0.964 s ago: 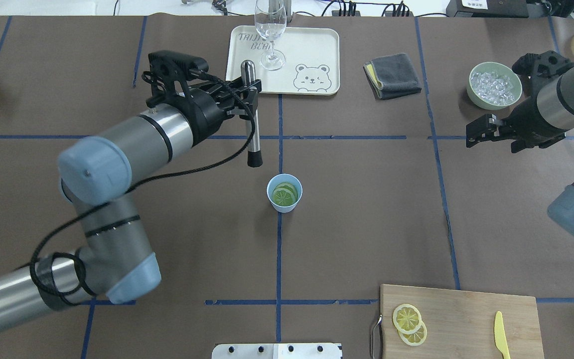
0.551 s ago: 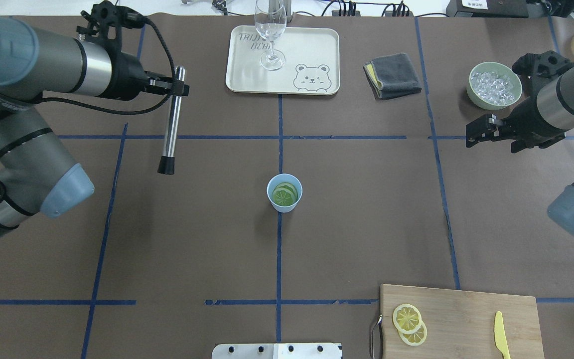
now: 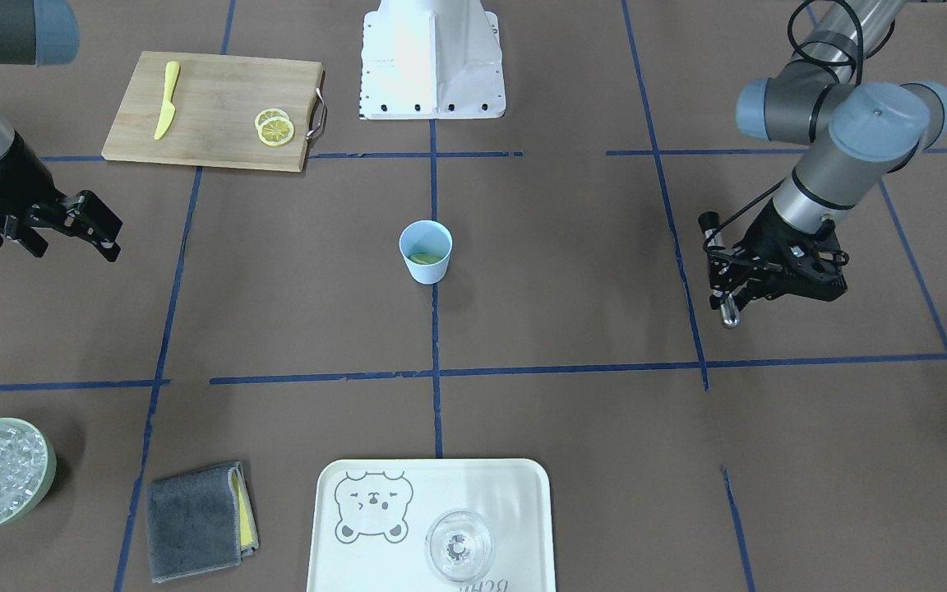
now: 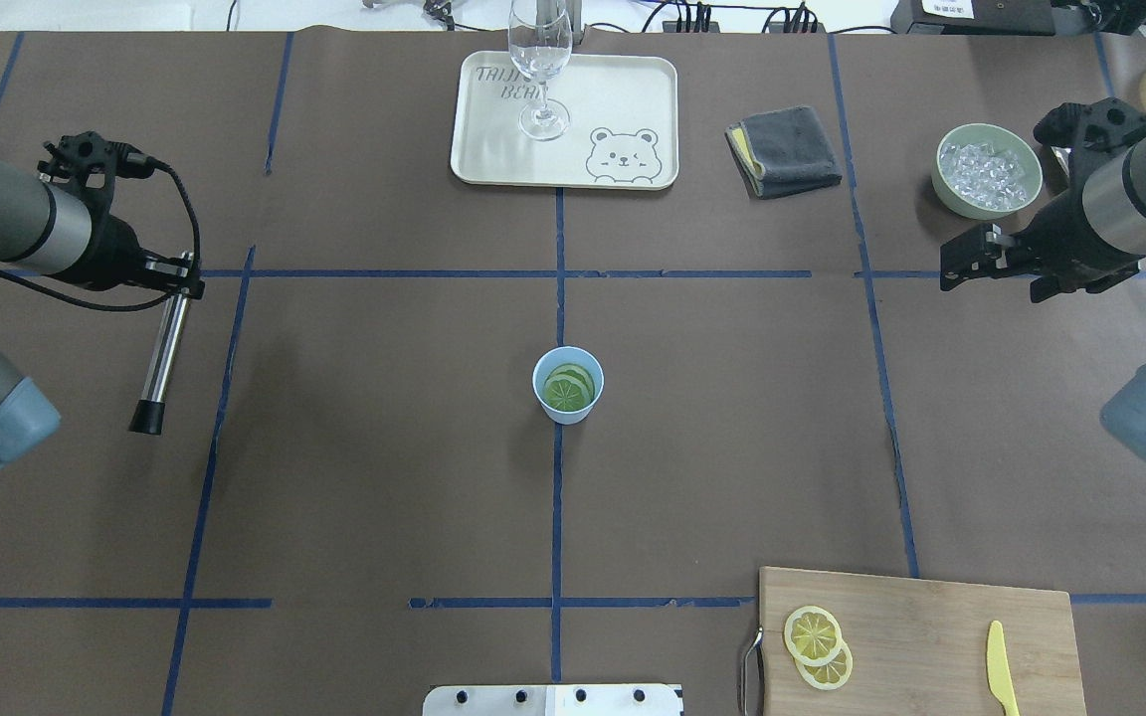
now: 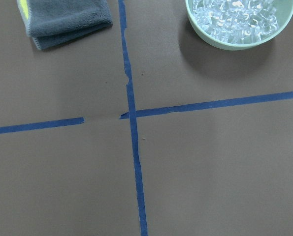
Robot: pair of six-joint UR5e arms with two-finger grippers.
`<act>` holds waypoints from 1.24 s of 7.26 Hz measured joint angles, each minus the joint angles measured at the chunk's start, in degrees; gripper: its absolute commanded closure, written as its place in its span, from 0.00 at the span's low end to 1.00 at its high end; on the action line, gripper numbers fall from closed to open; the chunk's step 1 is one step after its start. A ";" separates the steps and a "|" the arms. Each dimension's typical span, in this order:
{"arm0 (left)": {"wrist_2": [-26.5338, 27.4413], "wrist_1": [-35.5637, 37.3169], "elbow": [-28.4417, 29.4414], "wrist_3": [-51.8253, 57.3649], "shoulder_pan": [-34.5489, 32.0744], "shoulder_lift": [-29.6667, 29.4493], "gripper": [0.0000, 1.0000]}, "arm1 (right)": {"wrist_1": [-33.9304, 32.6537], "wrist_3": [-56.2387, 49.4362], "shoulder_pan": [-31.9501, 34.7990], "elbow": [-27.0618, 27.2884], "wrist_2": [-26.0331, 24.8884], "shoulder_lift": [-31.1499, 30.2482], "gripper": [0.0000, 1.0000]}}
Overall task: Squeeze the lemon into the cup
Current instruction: 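Lift the muddler out of the cup and carry it back toward its spot, then lower the muddler onto the table and release it with the left gripper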
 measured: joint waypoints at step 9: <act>-0.68 11.11 6.60 3.05 -3.76 1.69 1.00 | 0.00 0.12 -0.06 0.17 0.54 -0.51 0.00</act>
